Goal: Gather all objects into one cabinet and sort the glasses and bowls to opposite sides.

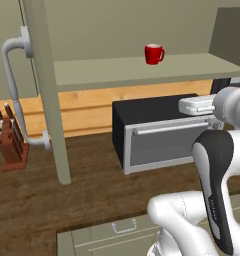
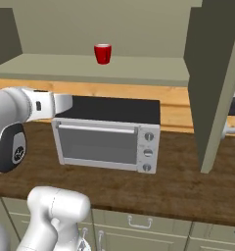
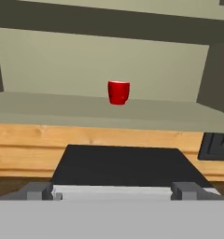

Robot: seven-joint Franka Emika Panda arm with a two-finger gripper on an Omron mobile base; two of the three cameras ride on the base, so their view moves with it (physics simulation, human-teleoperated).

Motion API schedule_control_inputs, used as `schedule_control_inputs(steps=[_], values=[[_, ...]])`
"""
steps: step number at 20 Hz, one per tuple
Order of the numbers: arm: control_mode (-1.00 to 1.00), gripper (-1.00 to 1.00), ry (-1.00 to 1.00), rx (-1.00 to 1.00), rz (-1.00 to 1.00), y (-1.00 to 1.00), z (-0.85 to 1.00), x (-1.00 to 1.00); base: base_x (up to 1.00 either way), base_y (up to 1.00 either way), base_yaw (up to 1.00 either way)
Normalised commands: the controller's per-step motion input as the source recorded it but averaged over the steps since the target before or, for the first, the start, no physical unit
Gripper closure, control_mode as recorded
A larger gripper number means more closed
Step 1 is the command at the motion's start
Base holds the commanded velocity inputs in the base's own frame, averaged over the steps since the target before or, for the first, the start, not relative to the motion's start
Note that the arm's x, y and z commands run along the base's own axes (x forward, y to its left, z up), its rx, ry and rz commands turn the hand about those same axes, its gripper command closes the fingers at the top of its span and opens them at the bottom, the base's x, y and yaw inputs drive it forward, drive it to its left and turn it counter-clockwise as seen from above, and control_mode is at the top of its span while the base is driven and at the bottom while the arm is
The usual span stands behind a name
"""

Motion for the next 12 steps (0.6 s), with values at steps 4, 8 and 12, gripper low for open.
schedule_control_inputs(steps=[4,8,12], values=[[-1.0,-1.0,-0.02,0.09,0.02,-0.07,0.59,-0.09,-0.01,0.0,0.0],[-1.0,-1.0,-0.01,0.08,0.03,-0.01,0.99,-0.07,0.0,0.0,0.0],[-1.0,-1.0,0.0,-0.01,0.02,0.06,0.21,-0.02,0.0,0.0,0.0]])
